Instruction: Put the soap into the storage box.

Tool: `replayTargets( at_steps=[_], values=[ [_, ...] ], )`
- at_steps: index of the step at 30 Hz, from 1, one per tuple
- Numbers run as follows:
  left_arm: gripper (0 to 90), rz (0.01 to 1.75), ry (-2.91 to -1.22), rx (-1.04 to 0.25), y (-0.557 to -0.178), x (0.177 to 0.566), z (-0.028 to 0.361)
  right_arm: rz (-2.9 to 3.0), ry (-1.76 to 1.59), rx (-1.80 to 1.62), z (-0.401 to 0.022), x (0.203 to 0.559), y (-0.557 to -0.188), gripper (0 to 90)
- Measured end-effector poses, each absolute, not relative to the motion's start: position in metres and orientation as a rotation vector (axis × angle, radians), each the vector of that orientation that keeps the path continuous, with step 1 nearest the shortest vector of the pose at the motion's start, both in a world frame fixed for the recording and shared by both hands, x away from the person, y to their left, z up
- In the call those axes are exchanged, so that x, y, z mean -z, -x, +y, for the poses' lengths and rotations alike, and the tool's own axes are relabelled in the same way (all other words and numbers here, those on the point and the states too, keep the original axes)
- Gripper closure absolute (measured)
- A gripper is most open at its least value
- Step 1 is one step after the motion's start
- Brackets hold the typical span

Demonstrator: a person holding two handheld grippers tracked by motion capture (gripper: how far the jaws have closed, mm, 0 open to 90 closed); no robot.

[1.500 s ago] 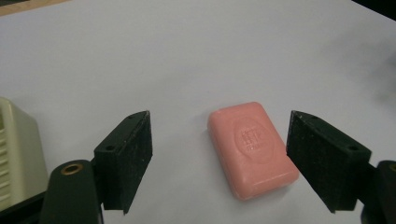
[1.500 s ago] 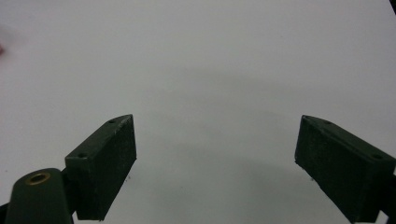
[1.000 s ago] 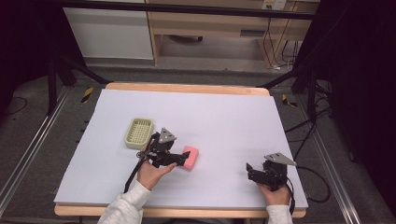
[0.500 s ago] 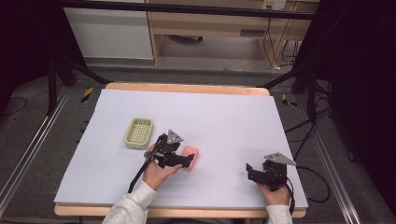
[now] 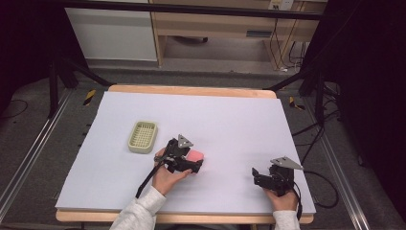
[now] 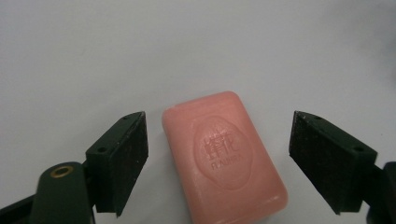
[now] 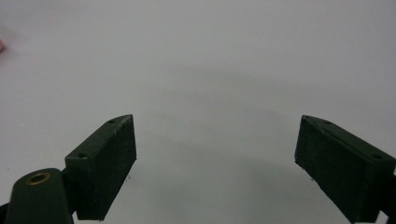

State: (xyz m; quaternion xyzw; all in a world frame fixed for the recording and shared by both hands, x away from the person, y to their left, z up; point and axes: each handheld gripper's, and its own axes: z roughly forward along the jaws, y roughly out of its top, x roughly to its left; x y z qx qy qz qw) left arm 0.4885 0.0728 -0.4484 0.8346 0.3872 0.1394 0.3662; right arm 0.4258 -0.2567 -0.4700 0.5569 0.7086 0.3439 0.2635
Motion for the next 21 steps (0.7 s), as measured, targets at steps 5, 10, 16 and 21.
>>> replayTargets(
  at_steps=[5, 10, 16, 21],
  values=[
    [20.1, 1.003, -2.144, -0.361, -0.489, 0.453, 0.07, 1.917, -1.507, -0.926, -0.256, 0.47, -0.426, 12.8],
    [21.0, 1.01, -2.154, -0.354, -0.49, 0.458, 0.067, 1.918, -1.506, -0.925, -0.256, 0.47, -0.426, 12.8],
    [23.0, 1.023, -2.16, -0.342, -0.491, 0.464, 0.067, 1.924, -1.503, -0.923, -0.256, 0.471, -0.427, 12.8],
    [23.8, 1.024, -2.171, -0.346, -0.491, 0.466, 0.066, 1.929, -1.504, -0.922, -0.256, 0.471, -0.427, 12.8]
  ],
)
